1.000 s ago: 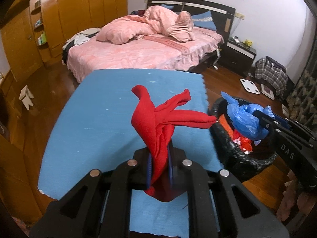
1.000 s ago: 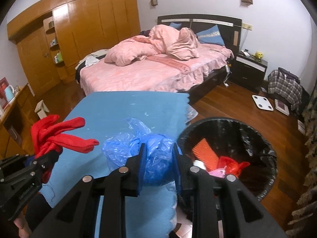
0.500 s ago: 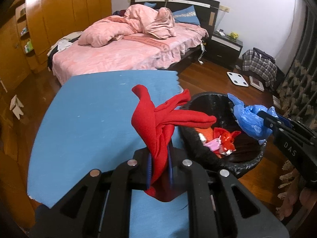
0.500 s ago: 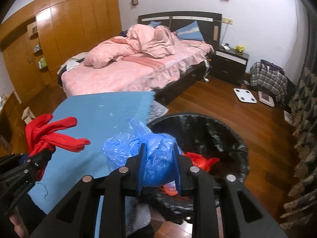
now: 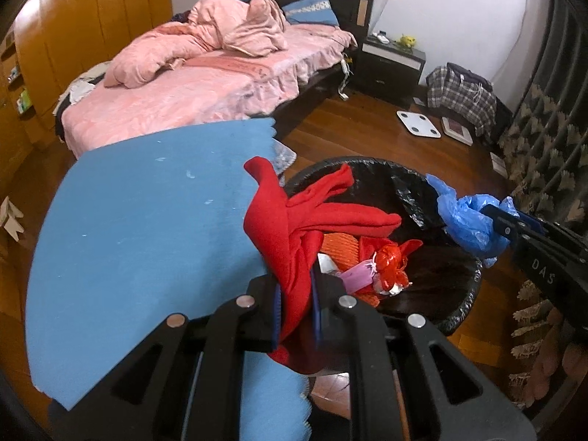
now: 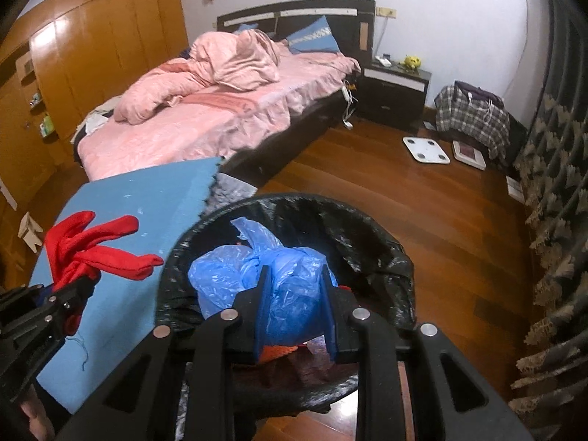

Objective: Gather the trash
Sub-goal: 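Carry the blue bag and red glove with both tools over the black bin, then open both tools to drop the red glove and blue bag into the bin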

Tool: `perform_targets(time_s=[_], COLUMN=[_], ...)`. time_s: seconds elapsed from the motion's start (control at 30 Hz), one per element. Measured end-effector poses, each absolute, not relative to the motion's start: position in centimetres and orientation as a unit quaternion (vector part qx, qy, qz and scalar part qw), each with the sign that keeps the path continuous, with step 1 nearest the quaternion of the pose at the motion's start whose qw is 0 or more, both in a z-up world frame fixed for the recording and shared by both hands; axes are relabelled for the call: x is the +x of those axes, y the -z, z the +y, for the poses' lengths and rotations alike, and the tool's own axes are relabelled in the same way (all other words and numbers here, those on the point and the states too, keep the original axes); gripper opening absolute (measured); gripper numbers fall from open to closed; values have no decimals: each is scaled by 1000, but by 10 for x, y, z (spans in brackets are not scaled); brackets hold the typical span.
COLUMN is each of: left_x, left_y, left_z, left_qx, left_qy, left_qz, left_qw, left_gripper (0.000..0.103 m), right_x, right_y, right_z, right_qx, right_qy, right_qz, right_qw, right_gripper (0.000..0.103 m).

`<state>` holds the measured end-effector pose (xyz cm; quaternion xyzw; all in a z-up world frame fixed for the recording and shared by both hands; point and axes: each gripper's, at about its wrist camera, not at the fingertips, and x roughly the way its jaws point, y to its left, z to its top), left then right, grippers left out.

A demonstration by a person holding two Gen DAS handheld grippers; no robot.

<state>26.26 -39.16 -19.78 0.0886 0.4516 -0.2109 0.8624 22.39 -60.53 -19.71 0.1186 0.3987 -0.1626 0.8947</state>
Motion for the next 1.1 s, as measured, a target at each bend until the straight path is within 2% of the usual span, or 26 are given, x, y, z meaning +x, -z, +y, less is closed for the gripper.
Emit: perform_targets(time_s=[0.47, 0.53, 0.57, 0.6, 0.67, 0.97, 1.1], left_x=[304, 309, 311, 312, 313, 317, 318], left_y=[265, 275, 280, 283, 288, 296, 289], left_z=[-456, -462, -464, -467, -471, -464, -458], left_qx=[111, 117, 117, 121, 132, 135, 130], left_qy=[235, 240, 243, 249, 246, 246, 244], left_qz=[497, 499, 502, 504, 496, 498, 493], left_qw=[828, 824, 822, 818, 822, 821, 825], left_gripper=[15, 20, 28, 46, 62, 63, 63], right_x=[265, 272, 274, 277, 279, 272, 269], right_y=[253, 261, 264, 268, 275, 299, 292], right_z=[-656, -660, -661, -663, -665, -665, -664], right_qx=[132, 134, 135, 137, 145, 156, 153], right_qy=[169, 169, 168, 166, 166, 167, 174], right_qz=[444, 449, 452, 458, 463, 485, 476], right_qw=[870, 867, 866, 863, 859, 845, 848], right_gripper=[25, 27, 28, 33, 35, 39, 55])
